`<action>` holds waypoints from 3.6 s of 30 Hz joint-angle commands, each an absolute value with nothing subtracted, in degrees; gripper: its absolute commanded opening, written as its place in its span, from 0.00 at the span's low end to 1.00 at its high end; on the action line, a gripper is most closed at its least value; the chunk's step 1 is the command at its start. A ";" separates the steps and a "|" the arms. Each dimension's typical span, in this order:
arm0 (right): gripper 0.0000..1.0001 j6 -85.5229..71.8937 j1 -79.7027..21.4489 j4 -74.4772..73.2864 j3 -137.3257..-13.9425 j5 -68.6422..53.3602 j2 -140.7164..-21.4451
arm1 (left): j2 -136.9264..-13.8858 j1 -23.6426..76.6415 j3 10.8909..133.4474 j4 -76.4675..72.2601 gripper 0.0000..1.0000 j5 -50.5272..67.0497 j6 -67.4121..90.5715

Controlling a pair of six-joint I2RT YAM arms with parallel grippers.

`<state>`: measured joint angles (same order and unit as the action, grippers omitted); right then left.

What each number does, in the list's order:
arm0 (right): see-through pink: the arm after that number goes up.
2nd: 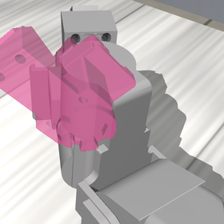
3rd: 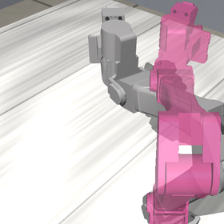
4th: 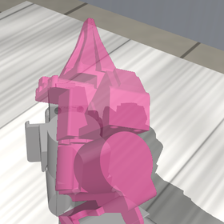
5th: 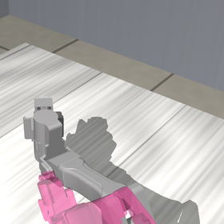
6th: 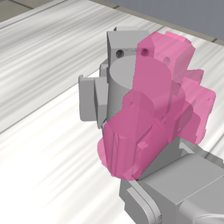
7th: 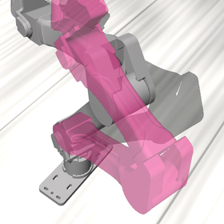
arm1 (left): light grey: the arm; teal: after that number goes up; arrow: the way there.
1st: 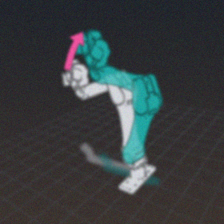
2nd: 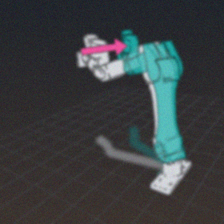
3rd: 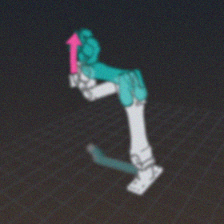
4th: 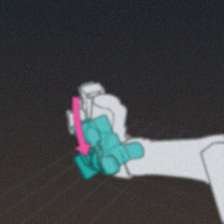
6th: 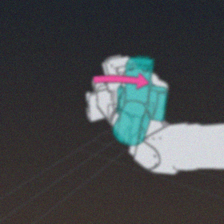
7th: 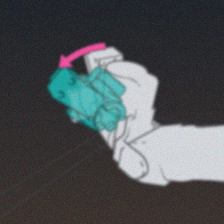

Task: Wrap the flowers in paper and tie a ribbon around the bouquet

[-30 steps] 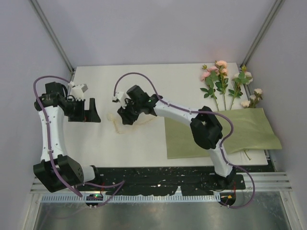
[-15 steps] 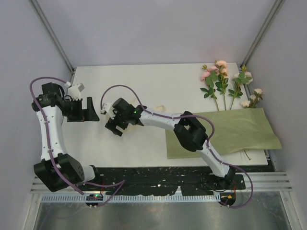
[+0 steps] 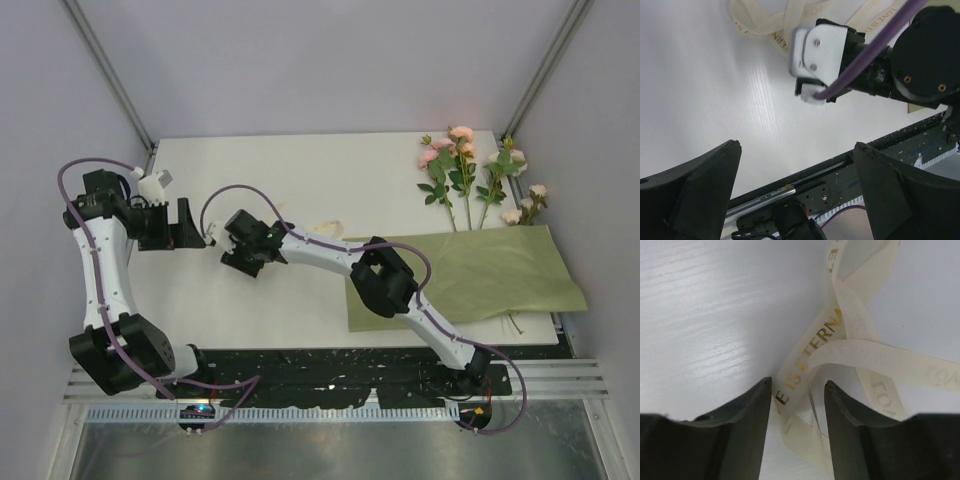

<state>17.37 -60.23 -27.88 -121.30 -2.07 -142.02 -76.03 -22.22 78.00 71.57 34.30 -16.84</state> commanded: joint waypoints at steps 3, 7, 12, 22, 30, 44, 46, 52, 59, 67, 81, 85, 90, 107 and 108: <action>0.24 17.40 -54.06 -40.16 -122.35 -5.46 -142.92 | -76.99 -22.59 80.33 68.56 1.00 36.65 -15.21; 0.06 17.14 -49.93 -38.07 -122.34 -2.82 -138.80 | -76.82 -22.50 79.19 66.01 1.00 39.02 -14.59; 0.06 13.19 -40.72 -30.25 -119.71 -3.87 -125.37 | -73.75 -19.79 72.88 57.85 1.00 40.60 -11.61; 0.06 12.56 -21.82 -24.08 -116.81 -1.85 -108.65 | -72.50 2.60 50.03 17.97 0.89 49.05 17.10; 0.06 15.99 -12.92 -27.33 -92.60 -8.08 -93.62 | -85.41 21.17 40.17 -11.39 0.83 44.74 37.59; 0.06 20.21 -12.31 -35.24 -65.92 -6.76 -96.41 | -108.80 28.91 49.13 -29.27 0.77 34.02 52.99; 0.06 19.69 -12.22 -35.95 -66.09 -7.38 -100.01 | -110.56 30.05 50.27 -28.92 0.75 31.65 54.14; 0.06 19.68 -12.48 -41.39 -71.18 -10.11 -109.42 | -114.69 33.83 53.87 -23.91 0.74 25.32 56.07; 0.06 19.42 -12.66 -48.25 -77.69 -9.67 -114.26 | -121.01 37.35 59.49 -26.17 0.75 25.66 59.93; 0.06 18.46 -12.66 -48.78 -78.49 -10.02 -114.78 | -123.66 40.87 63.98 -32.43 0.73 27.51 63.72; 0.06 20.48 -3.36 -50.18 -91.48 -10.01 -95.55 | -103.64 23.31 58.01 4.78 0.00 26.29 36.51; 0.06 22.58 6.40 -51.85 -100.70 -15.55 -85.00 | -100.29 16.19 57.31 12.73 0.00 24.35 29.81; 0.05 25.48 12.39 -53.09 -111.61 -18.46 -74.56 | -95.63 10.65 56.78 16.43 0.00 21.36 25.67; 0.06 24.27 12.39 -50.10 -101.52 -23.62 -71.62 | -87.63 -2.26 54.05 15.38 0.00 19.95 26.46; 0.06 23.30 12.39 -50.53 -100.73 -25.12 -72.07 | -87.10 -3.16 54.05 15.29 0.00 19.86 26.46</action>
<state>25.52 12.38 -49.41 -103.15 -20.16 -68.75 -90.37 0.82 54.65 16.19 20.36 26.57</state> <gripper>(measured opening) 0.060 0.013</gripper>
